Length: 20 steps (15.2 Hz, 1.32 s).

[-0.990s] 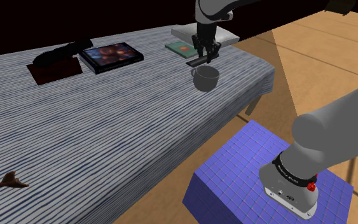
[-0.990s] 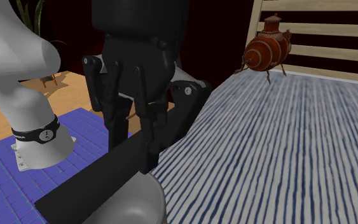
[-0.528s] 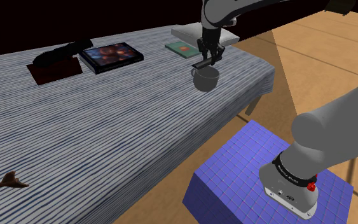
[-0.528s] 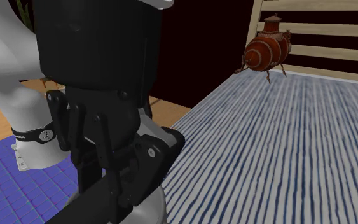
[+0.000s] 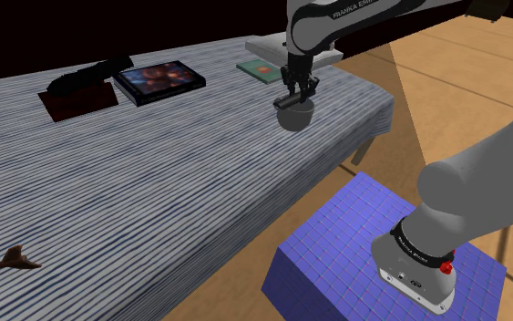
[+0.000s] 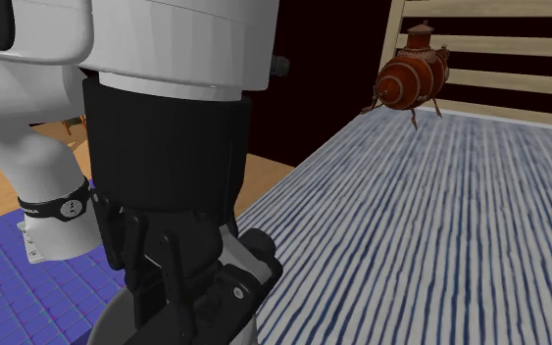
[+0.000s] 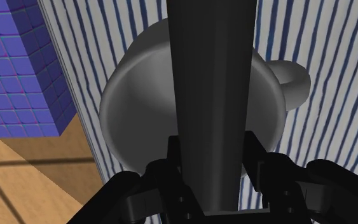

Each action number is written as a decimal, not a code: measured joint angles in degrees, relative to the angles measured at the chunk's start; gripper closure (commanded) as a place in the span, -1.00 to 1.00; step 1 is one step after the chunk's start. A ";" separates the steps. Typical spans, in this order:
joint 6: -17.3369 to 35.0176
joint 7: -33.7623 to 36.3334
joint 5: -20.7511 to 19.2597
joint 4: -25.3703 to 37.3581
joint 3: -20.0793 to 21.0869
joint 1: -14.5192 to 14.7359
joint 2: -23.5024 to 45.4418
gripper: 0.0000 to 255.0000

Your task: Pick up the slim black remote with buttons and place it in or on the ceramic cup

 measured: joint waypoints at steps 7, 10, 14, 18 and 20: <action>0.27 0.11 -0.11 -0.18 0.00 -0.01 0.09 -1.00; 0.27 0.11 -0.11 -0.18 0.01 0.00 0.09 -1.00; -1.92 -0.63 0.84 1.35 0.07 0.13 -0.89 -1.00; -5.87 -1.71 2.48 3.96 0.20 0.48 -2.70 -1.00; -6.35 -1.73 2.55 4.41 0.26 0.53 -2.71 -1.00</action>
